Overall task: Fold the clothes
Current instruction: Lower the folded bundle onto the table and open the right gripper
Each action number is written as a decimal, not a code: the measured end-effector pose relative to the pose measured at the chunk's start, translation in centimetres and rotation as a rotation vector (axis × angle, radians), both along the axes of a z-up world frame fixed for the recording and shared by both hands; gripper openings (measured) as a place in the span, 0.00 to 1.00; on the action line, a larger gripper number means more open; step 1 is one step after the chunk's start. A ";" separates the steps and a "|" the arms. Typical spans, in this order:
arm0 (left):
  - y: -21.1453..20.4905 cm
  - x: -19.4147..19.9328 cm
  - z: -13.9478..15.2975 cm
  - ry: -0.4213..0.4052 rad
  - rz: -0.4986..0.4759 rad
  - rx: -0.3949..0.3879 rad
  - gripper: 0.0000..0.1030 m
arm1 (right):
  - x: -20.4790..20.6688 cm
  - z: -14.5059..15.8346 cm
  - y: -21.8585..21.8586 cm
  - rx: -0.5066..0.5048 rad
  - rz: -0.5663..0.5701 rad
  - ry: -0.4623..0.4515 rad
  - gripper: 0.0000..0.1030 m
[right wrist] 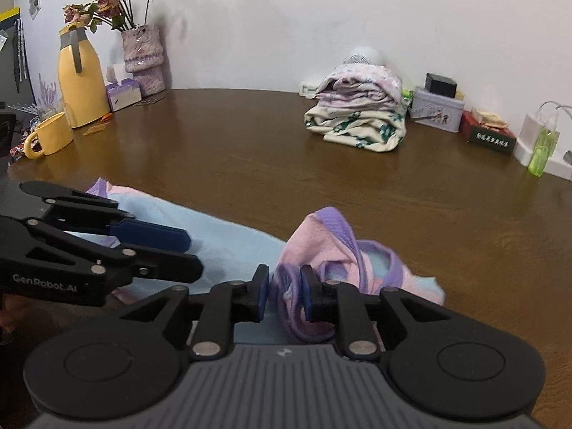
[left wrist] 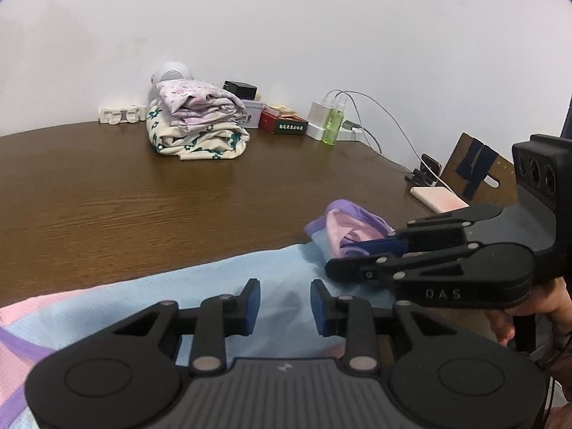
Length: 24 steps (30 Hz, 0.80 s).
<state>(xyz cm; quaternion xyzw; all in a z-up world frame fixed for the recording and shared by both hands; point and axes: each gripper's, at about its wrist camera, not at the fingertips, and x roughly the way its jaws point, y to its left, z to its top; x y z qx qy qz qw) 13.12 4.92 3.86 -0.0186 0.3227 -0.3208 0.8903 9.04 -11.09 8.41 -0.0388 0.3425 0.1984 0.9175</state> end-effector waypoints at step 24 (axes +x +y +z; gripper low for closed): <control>-10.1 0.9 2.1 0.026 -0.138 0.029 0.26 | 0.2 -0.2 -10.7 0.146 0.003 -0.086 0.30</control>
